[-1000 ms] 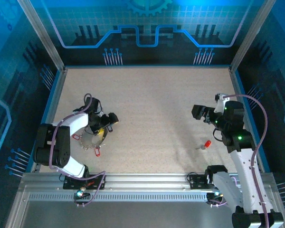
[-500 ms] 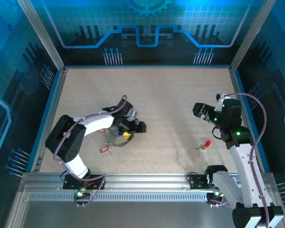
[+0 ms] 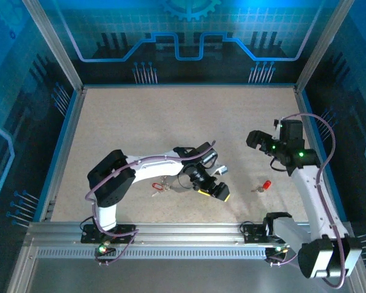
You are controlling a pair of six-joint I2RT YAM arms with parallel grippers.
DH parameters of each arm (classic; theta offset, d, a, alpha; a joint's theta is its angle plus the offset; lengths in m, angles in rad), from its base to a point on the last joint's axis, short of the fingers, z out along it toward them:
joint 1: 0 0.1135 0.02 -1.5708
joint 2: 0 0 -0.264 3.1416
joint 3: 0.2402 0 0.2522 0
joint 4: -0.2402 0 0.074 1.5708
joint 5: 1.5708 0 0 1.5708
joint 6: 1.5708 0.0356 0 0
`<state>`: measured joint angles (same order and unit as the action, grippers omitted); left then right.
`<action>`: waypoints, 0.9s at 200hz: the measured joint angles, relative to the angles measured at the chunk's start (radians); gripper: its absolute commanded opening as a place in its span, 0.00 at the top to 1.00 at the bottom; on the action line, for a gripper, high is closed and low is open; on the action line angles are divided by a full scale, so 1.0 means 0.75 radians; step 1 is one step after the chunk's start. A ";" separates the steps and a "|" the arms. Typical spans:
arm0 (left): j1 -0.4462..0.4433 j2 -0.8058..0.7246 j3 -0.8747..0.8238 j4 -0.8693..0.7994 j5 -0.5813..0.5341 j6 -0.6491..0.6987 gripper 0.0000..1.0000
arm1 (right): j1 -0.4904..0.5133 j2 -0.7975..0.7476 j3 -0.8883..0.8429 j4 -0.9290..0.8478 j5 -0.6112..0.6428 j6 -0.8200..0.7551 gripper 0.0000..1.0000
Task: Put the keys on the keyring
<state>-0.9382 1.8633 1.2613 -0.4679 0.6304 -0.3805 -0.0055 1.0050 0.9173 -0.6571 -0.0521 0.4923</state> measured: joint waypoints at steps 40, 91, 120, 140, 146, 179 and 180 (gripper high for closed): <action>0.087 -0.347 -0.010 -0.180 -0.008 0.065 0.01 | -0.012 0.249 0.090 -0.028 -0.221 -0.014 0.39; 0.745 -0.893 -0.153 -0.259 -0.109 0.061 0.01 | 0.277 0.686 0.274 -0.008 -0.550 -0.023 0.60; 1.041 -0.930 -0.248 -0.243 -0.150 0.036 0.01 | 0.491 0.927 0.442 0.003 -0.590 0.013 0.68; 1.096 -0.869 -0.286 -0.218 -0.169 0.021 0.01 | 0.617 1.041 0.537 0.015 -0.556 0.047 0.76; 1.097 -0.853 -0.300 -0.202 -0.174 0.019 0.01 | 0.645 1.070 0.554 0.023 -0.544 0.055 0.77; 1.097 -0.836 -0.417 -0.091 -0.229 0.023 0.01 | 0.762 1.226 0.626 0.049 -0.458 0.130 0.78; 1.097 -0.836 -0.419 -0.089 -0.230 0.023 0.01 | 0.764 1.229 0.628 0.049 -0.457 0.132 0.78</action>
<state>-0.1158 1.2362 0.9474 -0.5343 0.4580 -0.3634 0.5674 1.9270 1.3880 -0.6205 -0.3946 0.5911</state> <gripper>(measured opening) 0.990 0.220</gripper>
